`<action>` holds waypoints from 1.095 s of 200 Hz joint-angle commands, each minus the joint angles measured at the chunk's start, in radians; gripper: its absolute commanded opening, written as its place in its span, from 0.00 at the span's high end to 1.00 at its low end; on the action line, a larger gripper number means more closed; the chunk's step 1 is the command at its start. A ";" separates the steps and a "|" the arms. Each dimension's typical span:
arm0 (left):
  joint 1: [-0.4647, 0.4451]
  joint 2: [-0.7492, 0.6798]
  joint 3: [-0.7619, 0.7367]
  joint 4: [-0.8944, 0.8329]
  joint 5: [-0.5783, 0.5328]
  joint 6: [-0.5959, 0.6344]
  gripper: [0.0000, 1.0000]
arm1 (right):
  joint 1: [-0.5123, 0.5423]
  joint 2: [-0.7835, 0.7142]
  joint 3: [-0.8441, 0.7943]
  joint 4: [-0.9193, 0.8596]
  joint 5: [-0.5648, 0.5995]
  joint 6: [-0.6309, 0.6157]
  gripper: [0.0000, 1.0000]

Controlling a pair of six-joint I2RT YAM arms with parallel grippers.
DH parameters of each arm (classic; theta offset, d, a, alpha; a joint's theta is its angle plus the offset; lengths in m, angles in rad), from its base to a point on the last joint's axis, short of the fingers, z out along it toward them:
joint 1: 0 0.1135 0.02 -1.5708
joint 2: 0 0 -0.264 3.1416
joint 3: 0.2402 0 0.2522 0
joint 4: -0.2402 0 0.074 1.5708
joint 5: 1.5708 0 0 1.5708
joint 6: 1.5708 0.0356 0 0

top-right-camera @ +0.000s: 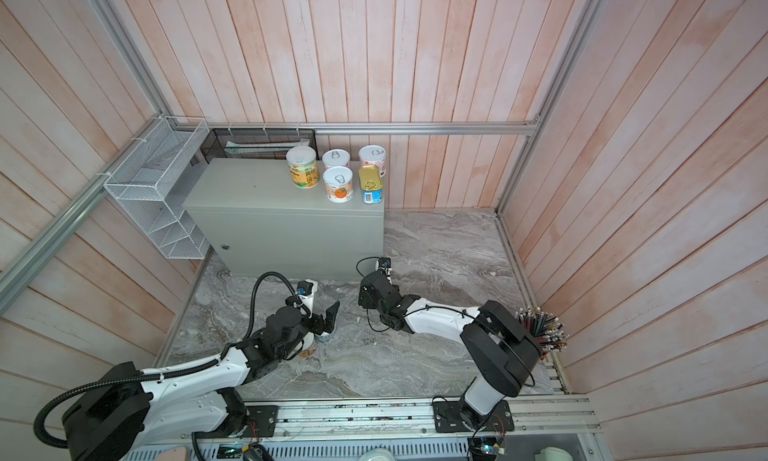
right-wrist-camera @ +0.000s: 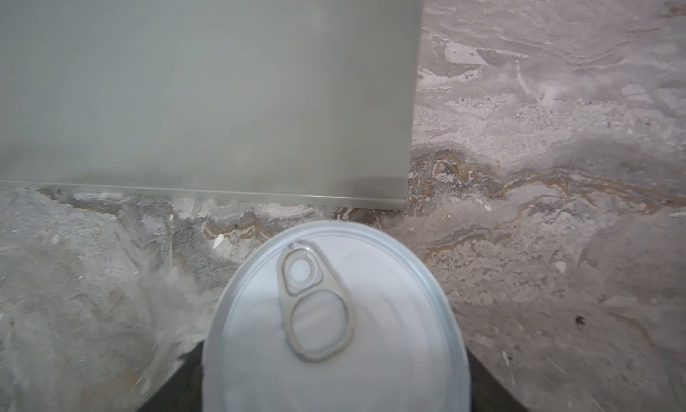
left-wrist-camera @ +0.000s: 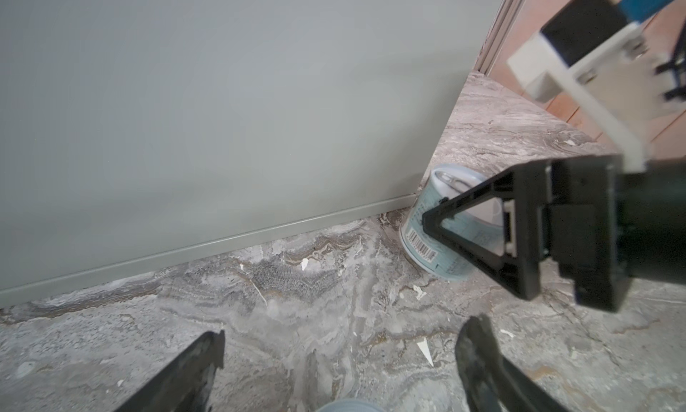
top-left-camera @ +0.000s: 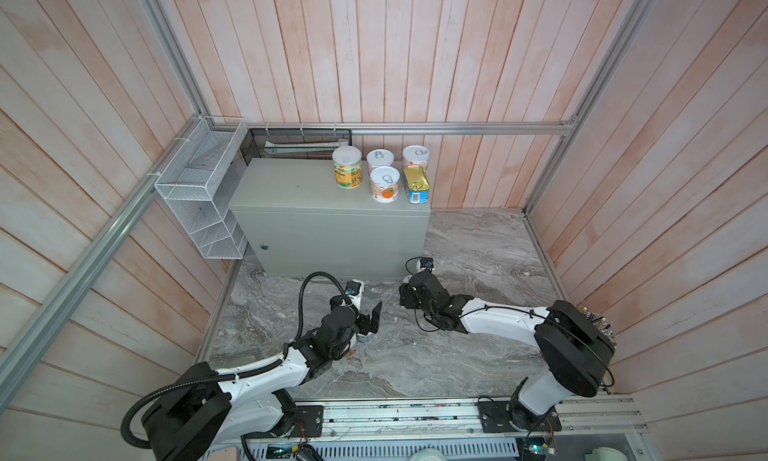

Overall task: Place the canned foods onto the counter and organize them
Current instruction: 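Close the right gripper on the pale blue can by the cabinet base, then carry the pale blue can toward the left gripper while the left approaches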

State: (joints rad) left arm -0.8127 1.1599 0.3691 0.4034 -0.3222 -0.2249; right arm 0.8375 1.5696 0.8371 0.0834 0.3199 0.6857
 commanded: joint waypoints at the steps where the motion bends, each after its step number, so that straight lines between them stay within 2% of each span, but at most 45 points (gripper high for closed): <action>1: -0.002 0.011 0.022 0.002 0.070 0.020 0.00 | 0.011 -0.091 -0.028 -0.027 -0.048 0.013 0.33; 66: -0.002 -0.048 -0.030 0.117 0.305 0.066 0.00 | 0.011 -0.316 -0.159 -0.051 -0.141 -0.092 0.33; 103: -0.002 -0.068 -0.058 0.186 0.423 0.084 0.00 | 0.011 -0.389 -0.168 -0.116 -0.191 -0.156 0.32; 141: -0.003 -0.069 -0.065 0.223 0.536 0.093 0.00 | 0.006 -0.451 -0.197 -0.100 -0.320 -0.223 0.30; 186: -0.003 -0.057 -0.064 0.242 0.610 0.102 0.00 | 0.003 -0.499 -0.203 -0.087 -0.455 -0.246 0.30; 219: -0.006 -0.039 -0.058 0.252 0.648 0.098 0.00 | 0.002 -0.526 -0.193 -0.091 -0.512 -0.261 0.29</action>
State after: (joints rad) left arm -0.8131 1.1088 0.3176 0.6151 0.2630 -0.1421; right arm 0.8425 1.0805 0.6304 -0.0605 -0.1143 0.4545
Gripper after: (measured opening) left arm 0.998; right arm 0.748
